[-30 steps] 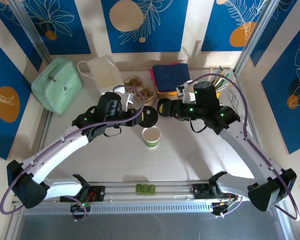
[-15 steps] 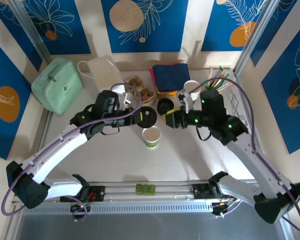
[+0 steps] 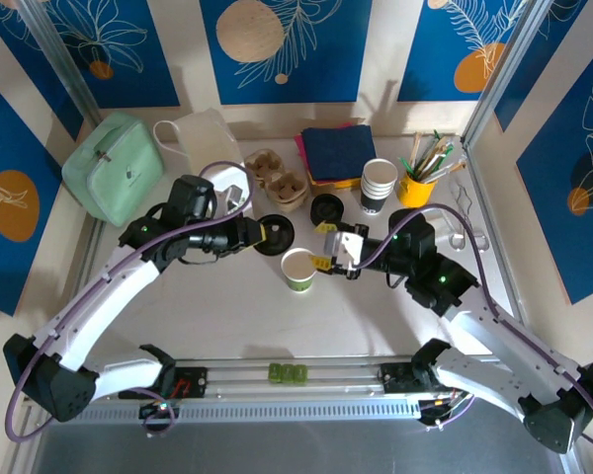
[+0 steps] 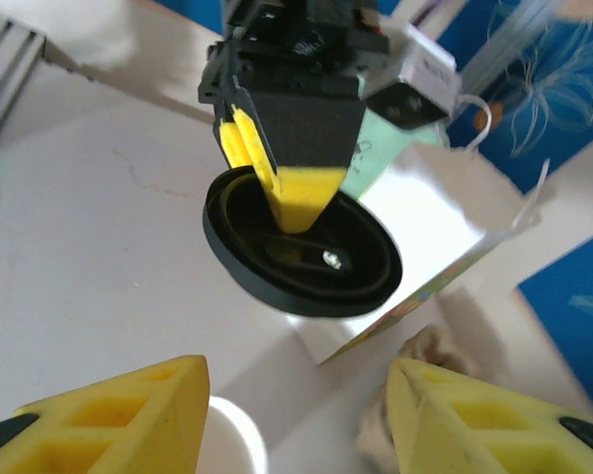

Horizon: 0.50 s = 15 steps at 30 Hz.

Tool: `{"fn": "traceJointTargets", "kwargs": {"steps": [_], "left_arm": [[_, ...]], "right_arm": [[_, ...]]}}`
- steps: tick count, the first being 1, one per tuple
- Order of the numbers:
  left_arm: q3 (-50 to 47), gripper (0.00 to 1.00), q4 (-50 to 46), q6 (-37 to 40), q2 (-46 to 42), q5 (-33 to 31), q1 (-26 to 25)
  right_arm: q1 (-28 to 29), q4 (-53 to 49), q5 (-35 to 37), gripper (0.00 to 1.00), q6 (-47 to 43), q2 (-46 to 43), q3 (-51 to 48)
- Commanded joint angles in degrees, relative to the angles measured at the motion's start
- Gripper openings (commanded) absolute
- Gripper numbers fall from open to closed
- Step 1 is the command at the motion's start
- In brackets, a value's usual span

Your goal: Pack the takeout coffee

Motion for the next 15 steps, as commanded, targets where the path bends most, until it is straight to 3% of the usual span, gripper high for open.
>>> {"fn": "traceJointTargets", "kwargs": {"steps": [1, 8, 15], "left_arm": [[1.56, 0.15, -2.89, -2.22, -1.53, 3.23, 0.43], [1.44, 0.15, -3.13, -3.05, -2.30, 4.29, 0.42], [-0.10, 0.15, -0.62, -3.60, -2.49, 4.98, 0.40]], "right_arm": [[2.50, 3.55, 1.73, 0.52, -14.38, 0.56, 0.83], [7.67, 2.23, 6.36, 0.50, -21.83, 5.03, 3.02], [10.53, 5.46, 10.81, 0.47, -22.16, 7.41, 3.26]]}}
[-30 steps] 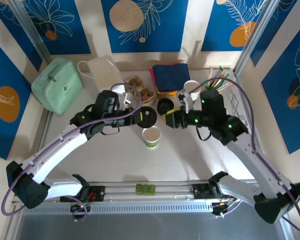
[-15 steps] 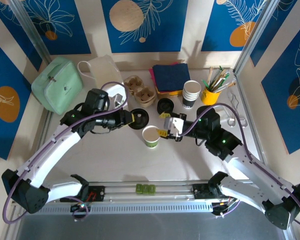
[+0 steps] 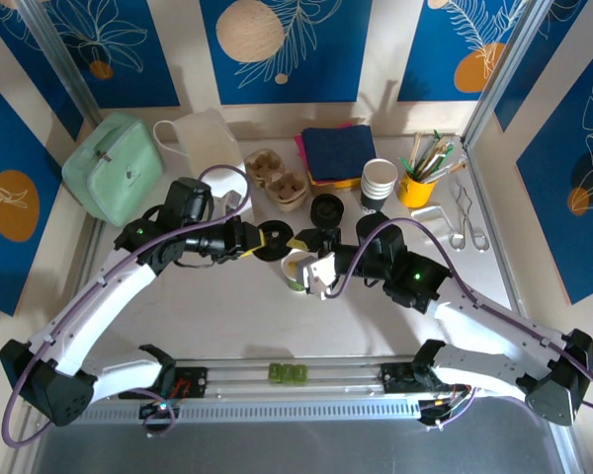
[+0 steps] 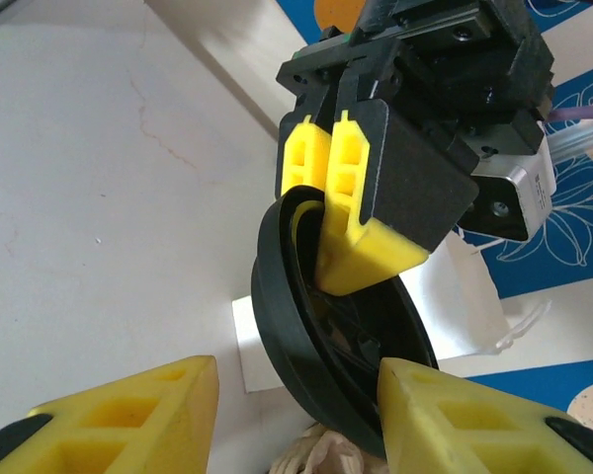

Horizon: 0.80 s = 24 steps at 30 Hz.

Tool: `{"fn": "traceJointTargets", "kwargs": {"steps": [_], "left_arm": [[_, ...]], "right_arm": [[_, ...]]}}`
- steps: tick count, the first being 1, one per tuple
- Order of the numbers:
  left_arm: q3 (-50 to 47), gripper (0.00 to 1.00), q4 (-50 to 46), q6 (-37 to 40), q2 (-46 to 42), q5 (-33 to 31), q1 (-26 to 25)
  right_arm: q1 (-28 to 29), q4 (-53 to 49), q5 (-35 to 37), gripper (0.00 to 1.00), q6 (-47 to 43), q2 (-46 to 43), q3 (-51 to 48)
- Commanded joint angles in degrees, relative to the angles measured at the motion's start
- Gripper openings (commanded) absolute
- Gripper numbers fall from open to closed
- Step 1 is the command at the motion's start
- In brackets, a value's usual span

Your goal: Pack the takeout coffee

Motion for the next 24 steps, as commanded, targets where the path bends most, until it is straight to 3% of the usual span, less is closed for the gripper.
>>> {"fn": "traceJointTargets", "kwargs": {"steps": [1, 10, 24], "left_arm": [[-0.74, 0.15, 1.87, -1.19, -1.17, 1.81, 0.31], [-2.11, 0.15, 2.64, -0.51, -1.06, 1.46, 0.32], [-2.29, 0.15, 3.07, -0.67, -0.67, 1.56, 0.34]], "right_arm": [[1.19, 3.22, 4.02, 0.46, -2.37, 0.59, 1.54], [1.84, 1.90, 6.67, 0.36, -4.76, 1.30, 2.66], [3.03, 0.40, 9.85, 0.30, -7.86, 1.57, 2.93]]}}
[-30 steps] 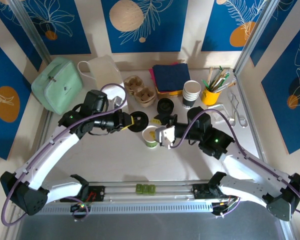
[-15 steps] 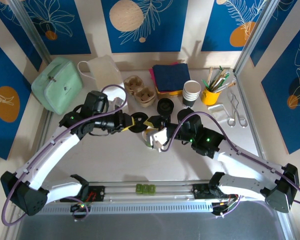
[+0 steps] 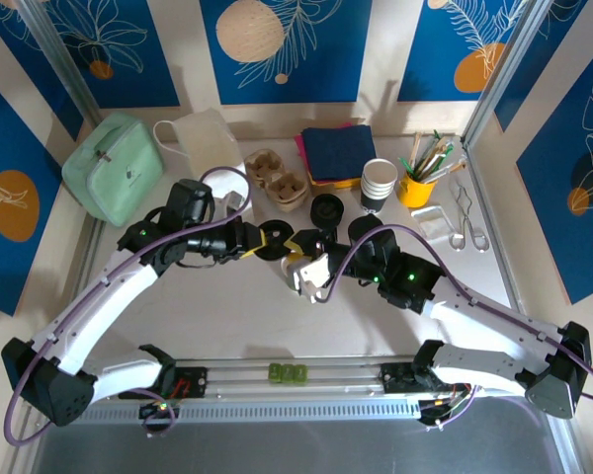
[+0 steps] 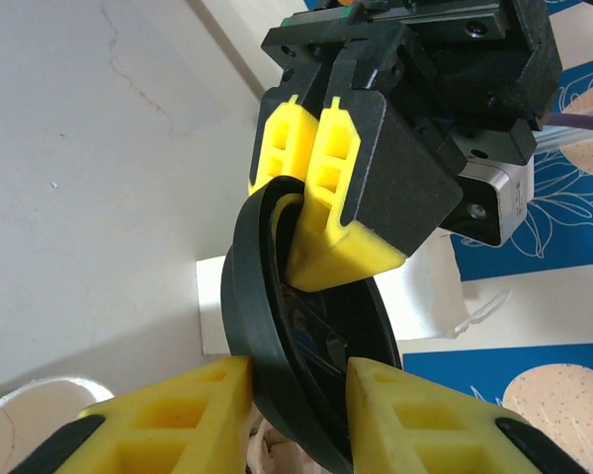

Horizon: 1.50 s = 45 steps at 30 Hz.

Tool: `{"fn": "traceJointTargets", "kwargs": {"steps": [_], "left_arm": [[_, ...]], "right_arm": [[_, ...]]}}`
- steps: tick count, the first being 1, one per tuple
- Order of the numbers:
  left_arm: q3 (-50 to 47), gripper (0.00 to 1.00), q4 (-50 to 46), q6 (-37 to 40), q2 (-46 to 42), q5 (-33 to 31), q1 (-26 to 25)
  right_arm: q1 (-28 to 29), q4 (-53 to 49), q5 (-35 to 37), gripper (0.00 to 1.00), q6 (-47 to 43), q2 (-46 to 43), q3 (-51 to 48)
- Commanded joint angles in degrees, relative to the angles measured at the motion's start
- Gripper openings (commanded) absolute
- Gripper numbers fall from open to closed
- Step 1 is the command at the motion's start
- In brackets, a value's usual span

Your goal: Pack the takeout coffee

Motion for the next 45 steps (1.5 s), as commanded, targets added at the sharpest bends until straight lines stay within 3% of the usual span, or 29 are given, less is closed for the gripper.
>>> {"fn": "traceJointTargets", "kwargs": {"steps": [1, 19, 26, 29, 35, 42, 45], "left_arm": [[-0.20, 0.15, 0.12, -0.26, -0.68, 1.21, 0.21], [1.69, 0.15, -0.75, -0.08, -0.51, 2.61, 0.22], [1.98, 0.17, -0.77, 0.15, -0.84, 2.68, 0.24], [2.37, 0.27, -0.47, 0.74, -1.52, 2.26, 0.21], [3.62, 0.56, -2.01, 2.34, -4.51, -2.00, 0.55], [5.53, 0.67, -6.35, 7.40, -9.18, -13.74, 1.19], [5.04, 0.70, -7.17, 9.40, -11.58, -18.61, 1.17]], "right_arm": [[0.45, 0.14, 1.87, 0.30, -1.82, 0.38, 2.03], [1.78, -5.56, 8.95, 0.25, -8.37, 4.55, 6.14], [2.14, -5.97, 9.06, 0.11, -8.29, 5.42, 6.96], [2.37, -6.26, 8.60, 0.07, -6.90, 5.01, 6.76], [2.44, -7.53, 6.84, 0.00, -2.48, 2.69, 5.52], [2.75, -12.37, 4.95, 0.00, 8.94, -0.02, 6.62], [2.67, -16.74, 4.79, 0.00, 20.69, 0.10, 10.85]]}}
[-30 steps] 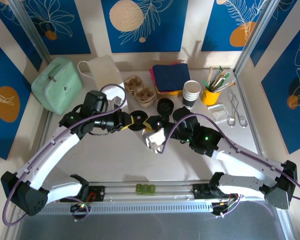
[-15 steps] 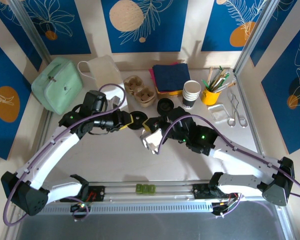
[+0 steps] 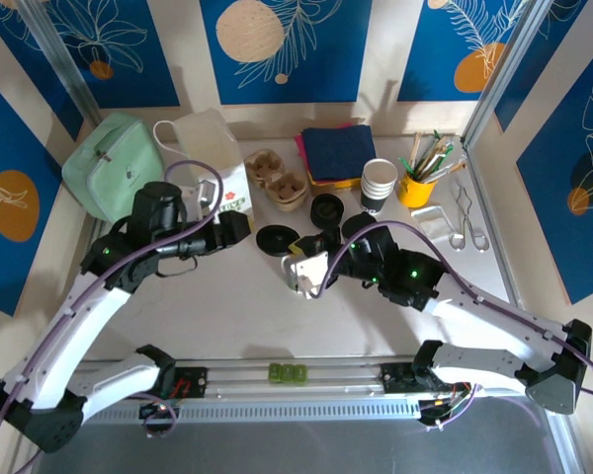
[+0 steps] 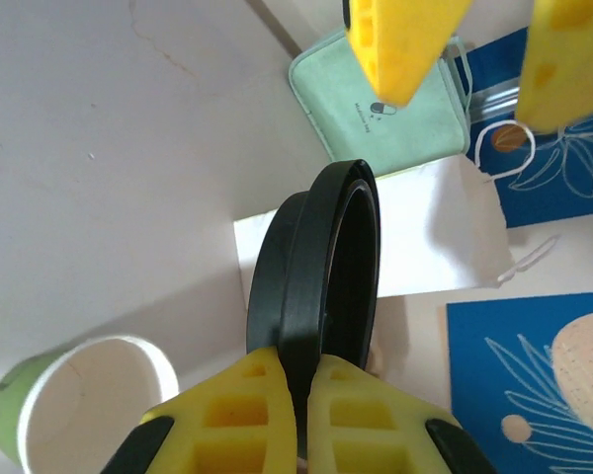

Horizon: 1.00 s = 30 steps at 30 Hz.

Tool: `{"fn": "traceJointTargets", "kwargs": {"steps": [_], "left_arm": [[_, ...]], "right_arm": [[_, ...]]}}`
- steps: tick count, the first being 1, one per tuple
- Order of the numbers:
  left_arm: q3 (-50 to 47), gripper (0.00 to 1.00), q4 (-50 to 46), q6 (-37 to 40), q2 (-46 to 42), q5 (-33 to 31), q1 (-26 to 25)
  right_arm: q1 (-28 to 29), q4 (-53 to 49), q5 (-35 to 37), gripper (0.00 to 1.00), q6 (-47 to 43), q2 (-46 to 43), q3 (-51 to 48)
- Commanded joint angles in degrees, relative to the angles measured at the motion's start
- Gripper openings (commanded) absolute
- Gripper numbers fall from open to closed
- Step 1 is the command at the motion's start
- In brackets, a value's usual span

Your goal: Pack the takeout coffee

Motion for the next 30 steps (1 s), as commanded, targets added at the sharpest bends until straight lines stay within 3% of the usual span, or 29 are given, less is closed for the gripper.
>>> {"fn": "traceJointTargets", "kwargs": {"steps": [1, 4, 8, 14, 17, 24, 30], "left_arm": [[0.82, 0.70, -2.55, 4.04, -2.56, -7.59, 0.38], [-0.34, 0.72, -2.16, 4.74, -3.84, -9.51, 0.38], [-1.76, 0.72, -1.70, 5.37, -3.50, -9.88, 0.38], [-3.68, 0.72, -0.08, 4.96, -1.57, -8.49, 0.39], [-4.71, 0.72, 0.88, 4.33, -0.98, -7.96, 0.43], [-7.32, 0.71, 3.40, 2.72, 0.06, -5.97, 0.39], [-8.51, 0.71, 4.35, 1.84, 0.40, -5.71, 0.38]], "right_arm": [[0.18, -6.12, -1.81, 0.00, 17.54, -0.66, 6.00], [-1.09, -11.05, -4.05, 0.00, 31.68, -0.31, 10.87], [-6.15, -13.49, -13.15, 0.00, 50.87, -0.95, 14.56], [-21.64, -5.31, -36.57, 0.00, 84.70, -2.15, 9.79], [-26.47, -2.15, -41.60, 0.00, 98.53, -1.98, 5.44], [-32.43, 4.94, -51.25, 0.00, 117.00, -2.12, -5.24], [-34.27, 11.78, -49.62, 0.00, 124.14, -4.31, -14.10]]}}
